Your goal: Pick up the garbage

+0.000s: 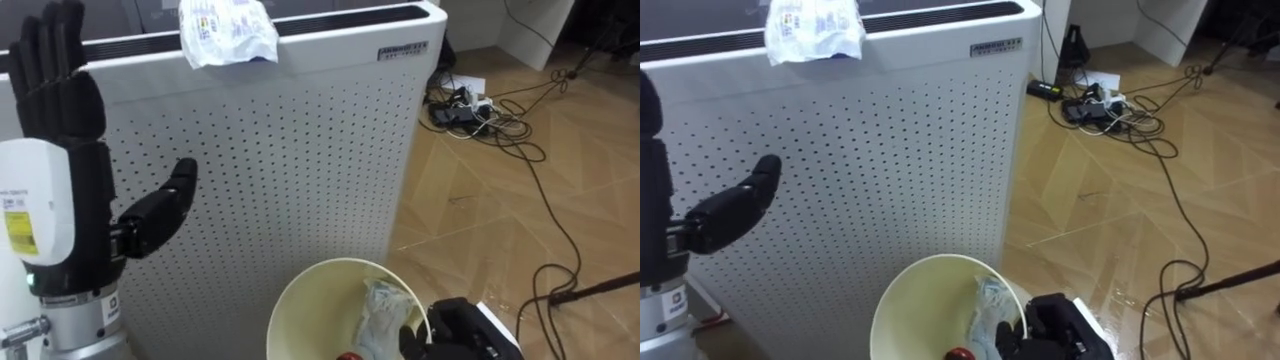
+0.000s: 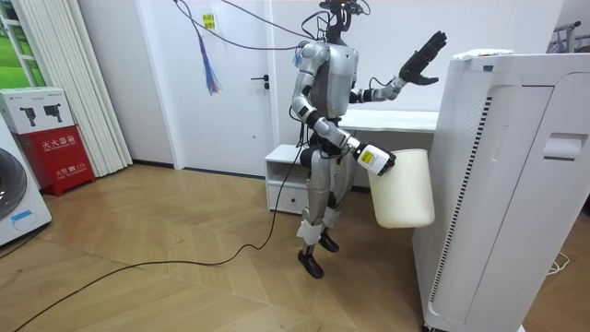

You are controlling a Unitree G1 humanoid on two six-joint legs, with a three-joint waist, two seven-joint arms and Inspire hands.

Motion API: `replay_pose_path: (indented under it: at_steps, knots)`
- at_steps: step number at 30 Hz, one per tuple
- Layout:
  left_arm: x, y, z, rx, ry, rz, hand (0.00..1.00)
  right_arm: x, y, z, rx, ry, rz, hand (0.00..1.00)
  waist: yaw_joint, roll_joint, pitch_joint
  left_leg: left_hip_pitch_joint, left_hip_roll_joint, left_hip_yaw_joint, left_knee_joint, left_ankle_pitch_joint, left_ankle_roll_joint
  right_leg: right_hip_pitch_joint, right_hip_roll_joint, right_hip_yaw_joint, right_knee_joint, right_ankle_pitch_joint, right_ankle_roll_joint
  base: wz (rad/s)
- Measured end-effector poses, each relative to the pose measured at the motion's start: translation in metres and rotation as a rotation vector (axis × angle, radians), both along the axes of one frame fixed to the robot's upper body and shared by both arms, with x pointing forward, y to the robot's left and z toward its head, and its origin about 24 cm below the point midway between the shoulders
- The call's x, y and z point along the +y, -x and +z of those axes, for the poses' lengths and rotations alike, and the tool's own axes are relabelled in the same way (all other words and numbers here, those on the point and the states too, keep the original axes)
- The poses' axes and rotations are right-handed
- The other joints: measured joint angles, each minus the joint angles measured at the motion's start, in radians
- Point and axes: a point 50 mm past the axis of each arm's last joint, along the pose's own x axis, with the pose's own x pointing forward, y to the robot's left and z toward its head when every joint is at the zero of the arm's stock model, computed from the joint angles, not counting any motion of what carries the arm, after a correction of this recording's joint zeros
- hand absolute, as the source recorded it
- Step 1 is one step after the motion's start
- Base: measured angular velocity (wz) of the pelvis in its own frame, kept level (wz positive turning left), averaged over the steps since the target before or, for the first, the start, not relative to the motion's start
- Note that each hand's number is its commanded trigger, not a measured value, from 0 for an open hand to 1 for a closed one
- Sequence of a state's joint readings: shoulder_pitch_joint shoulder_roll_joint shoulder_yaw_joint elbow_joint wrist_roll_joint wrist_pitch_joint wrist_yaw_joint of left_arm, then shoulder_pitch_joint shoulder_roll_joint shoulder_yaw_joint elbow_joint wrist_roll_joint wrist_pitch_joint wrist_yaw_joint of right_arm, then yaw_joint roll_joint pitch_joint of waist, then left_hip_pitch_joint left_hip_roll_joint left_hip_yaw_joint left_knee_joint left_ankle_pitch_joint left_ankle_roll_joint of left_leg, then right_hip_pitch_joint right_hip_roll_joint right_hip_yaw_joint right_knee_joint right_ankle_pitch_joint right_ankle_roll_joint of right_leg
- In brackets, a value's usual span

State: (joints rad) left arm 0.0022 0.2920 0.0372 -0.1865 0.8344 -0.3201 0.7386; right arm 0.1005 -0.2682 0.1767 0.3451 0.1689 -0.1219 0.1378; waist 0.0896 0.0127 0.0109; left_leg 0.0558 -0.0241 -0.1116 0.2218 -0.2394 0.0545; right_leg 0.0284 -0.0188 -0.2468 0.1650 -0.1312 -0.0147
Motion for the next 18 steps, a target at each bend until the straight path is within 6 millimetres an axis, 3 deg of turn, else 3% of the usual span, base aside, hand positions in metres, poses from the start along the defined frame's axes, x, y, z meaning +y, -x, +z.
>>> replay_pose_path:
  at_steps: [5, 9, 18]
  knots:
    - [-0.005, -0.003, 0.015, -0.054, -0.026, -0.02, 0.0, 0.001, 0.0, 0.0, 0.004, -0.007, 0.022, 1.0, -0.014, 0.01, 0.0046, 0.0, 0.0, 0.001, 0.0, 0.0, 0.0, 0.0, -0.001, 0.001, 0.001, 0.0, 0.0, 0.0]
    - [-0.013, -0.004, 0.026, -0.08, -0.044, -0.06, 0.0, 0.003, 0.0, 0.0, 0.01, -0.018, 0.05, 1.0, -0.029, 0.017, 0.0014, 0.001, 0.002, 0.016, -0.003, 0.0, 0.0, 0.0, 0.0, 0.002, 0.001, 0.0, 0.0, -0.01]
    - [-0.036, -0.013, 0.039, -0.11, -0.072, -0.166, 0.0, 0.008, 0.001, -0.002, 0.015, 0.006, 0.08, 1.0, -0.034, 0.019, 0.0029, 0.024, 0.009, 0.057, -0.024, 0.002, 0.0, 0.008, 0.004, 0.02, 0.001, 0.0, 0.0, -0.06]
